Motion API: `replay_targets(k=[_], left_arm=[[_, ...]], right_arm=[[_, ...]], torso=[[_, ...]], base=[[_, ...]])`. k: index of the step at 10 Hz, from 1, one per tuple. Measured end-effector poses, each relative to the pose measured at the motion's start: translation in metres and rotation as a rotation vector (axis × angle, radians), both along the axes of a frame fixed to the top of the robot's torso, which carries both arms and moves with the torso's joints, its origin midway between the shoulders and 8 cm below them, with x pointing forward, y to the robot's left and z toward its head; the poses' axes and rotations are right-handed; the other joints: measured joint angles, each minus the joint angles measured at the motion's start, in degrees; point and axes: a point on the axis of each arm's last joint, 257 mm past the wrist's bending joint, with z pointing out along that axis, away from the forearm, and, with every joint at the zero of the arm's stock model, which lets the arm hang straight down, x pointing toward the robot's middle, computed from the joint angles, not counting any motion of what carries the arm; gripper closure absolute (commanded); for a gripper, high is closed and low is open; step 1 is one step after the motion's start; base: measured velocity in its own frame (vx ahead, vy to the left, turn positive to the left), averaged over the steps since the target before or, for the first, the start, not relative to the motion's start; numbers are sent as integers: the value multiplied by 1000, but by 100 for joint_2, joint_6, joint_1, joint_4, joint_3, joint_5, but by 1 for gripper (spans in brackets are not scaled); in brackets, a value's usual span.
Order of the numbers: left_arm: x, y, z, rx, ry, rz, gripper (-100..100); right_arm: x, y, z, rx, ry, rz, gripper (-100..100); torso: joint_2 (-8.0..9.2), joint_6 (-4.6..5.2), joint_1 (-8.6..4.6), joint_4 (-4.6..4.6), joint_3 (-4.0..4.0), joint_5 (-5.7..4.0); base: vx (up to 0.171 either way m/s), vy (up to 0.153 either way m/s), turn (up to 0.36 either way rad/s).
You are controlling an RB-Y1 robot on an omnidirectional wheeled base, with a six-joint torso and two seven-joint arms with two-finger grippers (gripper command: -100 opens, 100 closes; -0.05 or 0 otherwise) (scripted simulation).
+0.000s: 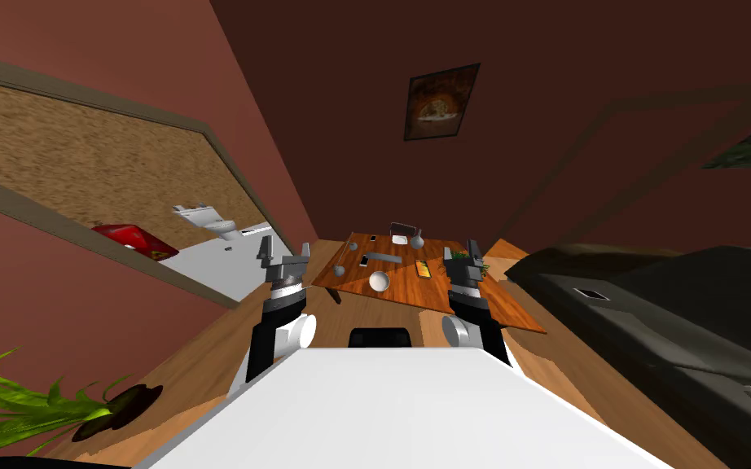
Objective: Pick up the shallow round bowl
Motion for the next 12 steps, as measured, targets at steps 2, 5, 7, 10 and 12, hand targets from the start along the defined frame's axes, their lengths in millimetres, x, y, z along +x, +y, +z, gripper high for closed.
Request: replay_targets(k=[2, 5, 7, 10, 12], left_arm=[[0, 0, 0, 0, 0, 0, 0], [0, 0, 0, 0, 0, 0, 0], [0, 0, 0, 0, 0, 0, 0], [0, 0, 0, 0, 0, 0, 0], [0, 0, 0, 0, 0, 0, 0]], right_arm=[[5, -15, -15, 1, 50, -12, -100], [16, -55, -48, 19, 147, -53, -100], [17, -81, -64, 40, 200, -83, -100], [15, -124, -88, 80, 278, -136, -100], [11, -161, -107, 124, 330, -182, -100]], torso=[[7, -2, 4, 1, 4, 1], [9, -2, -1, 2, 5, 0], [6, 1, -2, 2, 4, 0], [4, 3, -5, 1, 2, -1], [3, -3, -5, 1, 2, -1]], base=[[-27, 15, 194], [-26, 10, 265], [-13, 4, 162], [-12, 2, 245], [-11, -4, 275]])
